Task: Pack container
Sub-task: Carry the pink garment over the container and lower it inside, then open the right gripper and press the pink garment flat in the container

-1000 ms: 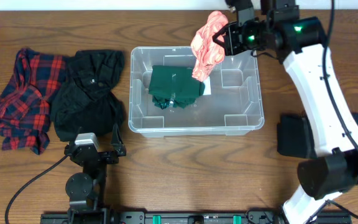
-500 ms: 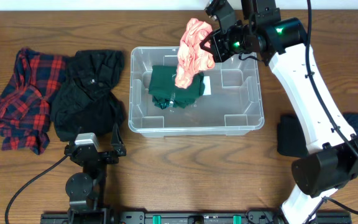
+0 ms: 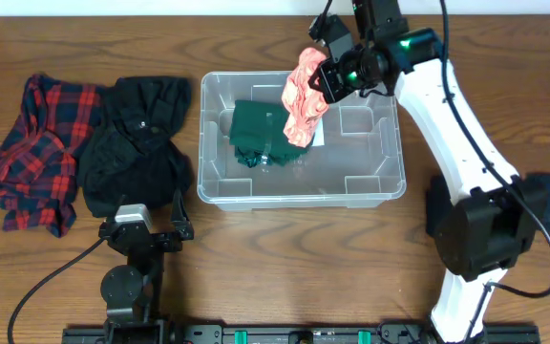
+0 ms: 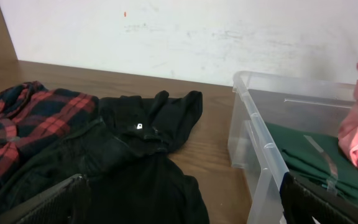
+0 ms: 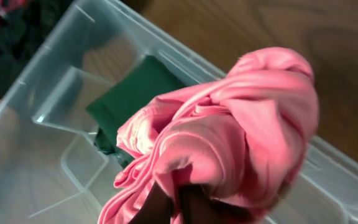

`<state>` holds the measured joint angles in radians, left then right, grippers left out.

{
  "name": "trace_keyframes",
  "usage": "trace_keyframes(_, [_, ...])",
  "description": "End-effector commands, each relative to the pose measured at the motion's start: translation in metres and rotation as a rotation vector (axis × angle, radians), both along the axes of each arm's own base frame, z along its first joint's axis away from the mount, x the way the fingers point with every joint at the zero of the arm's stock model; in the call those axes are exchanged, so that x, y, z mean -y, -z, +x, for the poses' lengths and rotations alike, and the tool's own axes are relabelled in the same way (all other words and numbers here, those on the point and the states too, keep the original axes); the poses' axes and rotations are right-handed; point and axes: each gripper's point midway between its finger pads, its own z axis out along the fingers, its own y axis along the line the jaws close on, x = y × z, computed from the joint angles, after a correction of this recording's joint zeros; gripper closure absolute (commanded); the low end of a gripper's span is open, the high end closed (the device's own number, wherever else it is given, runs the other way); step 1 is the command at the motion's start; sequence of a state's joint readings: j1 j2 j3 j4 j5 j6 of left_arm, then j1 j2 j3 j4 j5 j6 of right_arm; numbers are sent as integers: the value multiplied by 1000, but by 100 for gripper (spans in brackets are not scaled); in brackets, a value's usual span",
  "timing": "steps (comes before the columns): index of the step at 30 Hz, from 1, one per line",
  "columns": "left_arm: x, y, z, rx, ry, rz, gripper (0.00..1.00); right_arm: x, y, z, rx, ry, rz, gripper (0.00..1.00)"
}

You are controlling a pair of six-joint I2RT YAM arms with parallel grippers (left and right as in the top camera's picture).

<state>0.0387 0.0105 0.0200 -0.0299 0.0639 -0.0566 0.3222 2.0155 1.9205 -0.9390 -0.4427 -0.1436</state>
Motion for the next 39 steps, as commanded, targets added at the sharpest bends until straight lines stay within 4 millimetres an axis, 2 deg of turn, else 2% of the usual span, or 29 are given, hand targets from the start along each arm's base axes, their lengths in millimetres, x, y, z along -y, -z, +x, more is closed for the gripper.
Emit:
trace_keyframes(1, [0, 16, -1, -47, 0, -15, 2, 12, 5, 6, 12, 17, -29, 99])
trace_keyframes(7, [0, 16, -1, -47, 0, -15, 2, 46, 12, 7, -50, 85, -50, 99])
trace_keyframes(8, [0, 16, -1, -47, 0, -15, 2, 50, 12, 6, -60, 94, -52, 96])
trace_keyframes(10, [0, 16, -1, -47, 0, -15, 2, 61, 13, 5, -80, 114, -58, 68])
trace_keyframes(13, [0, 16, -1, -47, 0, -15, 2, 73, 5, 5, -72, 141, -55, 47])
trace_keyframes(16, [0, 16, -1, -47, 0, -15, 2, 77, -20, 5, -15, 148, -41, 21])
trace_keyframes(18, [0, 16, -1, -47, 0, -15, 2, 77, -41, 4, 39, 143, -30, 11])
trace_keyframes(20, [0, 16, -1, -47, 0, -15, 2, 76, -62, 1, 86, 143, -19, 9])
trace_keyframes(23, [0, 16, -1, -47, 0, -15, 2, 76, -79, -5, 132, 138, -26, 16])
trace_keyframes(26, [0, 16, -1, -47, 0, -15, 2, 72, -76, -9, 126, 134, -55, 31])
trace_keyframes(28, [0, 16, -1, -47, 0, -15, 2, 68, -66, -13, 100, 134, -90, 53])
trace_keyframes(31, [0, 16, -1, -47, 0, -15, 2, 69, -48, -15, 53, 195, -177, 92])
trace_keyframes(32, [0, 16, -1, -47, 0, -15, 2, 71, -40, -15, 35, 224, -215, 99])
trace_keyframes(39, [0, 16, -1, -47, 0, -15, 2, 92, -4, -25, -58, 406, -435, 99])
